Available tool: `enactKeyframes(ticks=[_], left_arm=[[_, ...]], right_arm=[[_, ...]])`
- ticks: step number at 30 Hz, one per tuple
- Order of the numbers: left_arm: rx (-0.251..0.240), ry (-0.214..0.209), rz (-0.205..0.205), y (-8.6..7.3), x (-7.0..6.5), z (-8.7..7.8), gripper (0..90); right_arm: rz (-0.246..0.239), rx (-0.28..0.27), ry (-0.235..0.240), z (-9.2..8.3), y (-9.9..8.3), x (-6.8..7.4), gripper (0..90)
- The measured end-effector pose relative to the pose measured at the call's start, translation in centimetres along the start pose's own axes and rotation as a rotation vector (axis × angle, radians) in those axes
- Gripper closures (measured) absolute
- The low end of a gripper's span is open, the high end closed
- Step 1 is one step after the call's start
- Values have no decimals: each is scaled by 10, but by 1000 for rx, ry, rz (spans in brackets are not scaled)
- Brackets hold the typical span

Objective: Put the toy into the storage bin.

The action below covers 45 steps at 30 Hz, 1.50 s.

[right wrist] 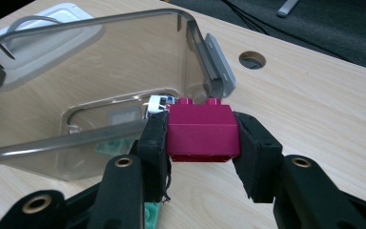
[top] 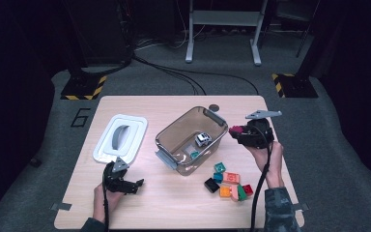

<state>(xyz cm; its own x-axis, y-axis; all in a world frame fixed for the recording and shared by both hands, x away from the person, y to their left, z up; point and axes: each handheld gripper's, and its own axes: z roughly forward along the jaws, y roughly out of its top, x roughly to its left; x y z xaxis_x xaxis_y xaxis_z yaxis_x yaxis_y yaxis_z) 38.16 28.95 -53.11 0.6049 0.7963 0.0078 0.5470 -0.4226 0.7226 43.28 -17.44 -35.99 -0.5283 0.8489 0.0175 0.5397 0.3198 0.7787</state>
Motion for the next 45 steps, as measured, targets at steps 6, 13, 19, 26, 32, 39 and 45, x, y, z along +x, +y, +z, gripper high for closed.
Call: enactKeyframes(ticks=[6,13,19,26,32,39,45], left_arm=[[-1,0,-1,0,0,0,11],[-1,0,0,0,0,0,11],[12,-6,2,0,0,-1,11],[-2,0,-1,0,0,0,11],[10,-1,8,0,1,-1,11],[11,-2,9,0,1,-1,11],[11,-1,9,0,1,-1,12]], right_arm=[[-4,-1,14,5,16,6,587],[-36,13,32,17,30,17,587],[-61,33,53,33,38,30,587],[-103,89,77,49,41,47,587],[-141,135,95,61,37,55,587],[-169,184,104,67,33,58,585],[-193,218,107,66,31,60,583]])
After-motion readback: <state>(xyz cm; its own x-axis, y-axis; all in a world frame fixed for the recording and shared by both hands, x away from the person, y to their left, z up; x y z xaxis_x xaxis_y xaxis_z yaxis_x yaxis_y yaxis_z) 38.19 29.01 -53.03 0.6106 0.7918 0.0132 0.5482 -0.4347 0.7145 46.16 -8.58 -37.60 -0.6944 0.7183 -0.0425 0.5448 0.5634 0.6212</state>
